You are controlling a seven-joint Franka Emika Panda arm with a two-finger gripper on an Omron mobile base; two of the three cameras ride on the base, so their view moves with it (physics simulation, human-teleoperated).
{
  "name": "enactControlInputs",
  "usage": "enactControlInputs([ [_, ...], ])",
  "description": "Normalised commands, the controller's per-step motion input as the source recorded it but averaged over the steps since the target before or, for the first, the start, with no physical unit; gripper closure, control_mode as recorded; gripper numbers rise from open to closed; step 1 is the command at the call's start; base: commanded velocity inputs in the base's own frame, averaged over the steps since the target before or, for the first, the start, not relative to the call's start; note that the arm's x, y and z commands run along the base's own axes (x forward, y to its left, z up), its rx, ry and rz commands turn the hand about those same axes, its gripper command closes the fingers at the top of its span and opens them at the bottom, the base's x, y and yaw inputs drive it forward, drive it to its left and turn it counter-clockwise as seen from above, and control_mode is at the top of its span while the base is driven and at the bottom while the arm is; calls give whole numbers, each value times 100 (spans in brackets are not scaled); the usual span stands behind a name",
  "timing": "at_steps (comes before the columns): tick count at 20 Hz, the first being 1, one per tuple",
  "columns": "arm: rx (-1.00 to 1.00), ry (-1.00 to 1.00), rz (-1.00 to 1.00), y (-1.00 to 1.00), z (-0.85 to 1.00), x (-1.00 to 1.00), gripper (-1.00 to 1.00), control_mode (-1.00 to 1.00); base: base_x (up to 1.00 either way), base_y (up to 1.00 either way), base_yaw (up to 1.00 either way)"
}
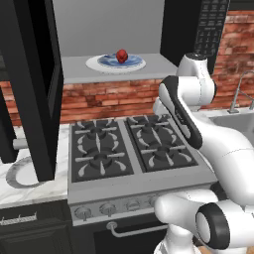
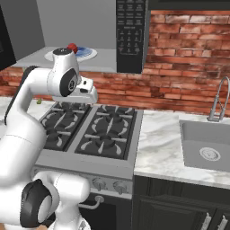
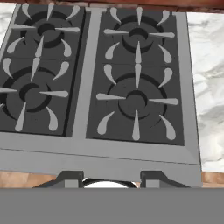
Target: Pick the bell pepper from the microwave and place it on plate located on the counter.
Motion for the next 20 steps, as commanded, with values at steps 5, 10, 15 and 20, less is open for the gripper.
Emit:
enactControlInputs([
  [5,0,-7,0,-1,0,-20,-100,-100,0,0,0],
  [10,0,-37,0,2,30,-88,-100,-100,0,0,0],
  [15,0,-35,0,8,80,-67,-100,-100,0,0,0],
  [20,0,-27,0,2,91,-42,-100,-100,0,0,0],
])
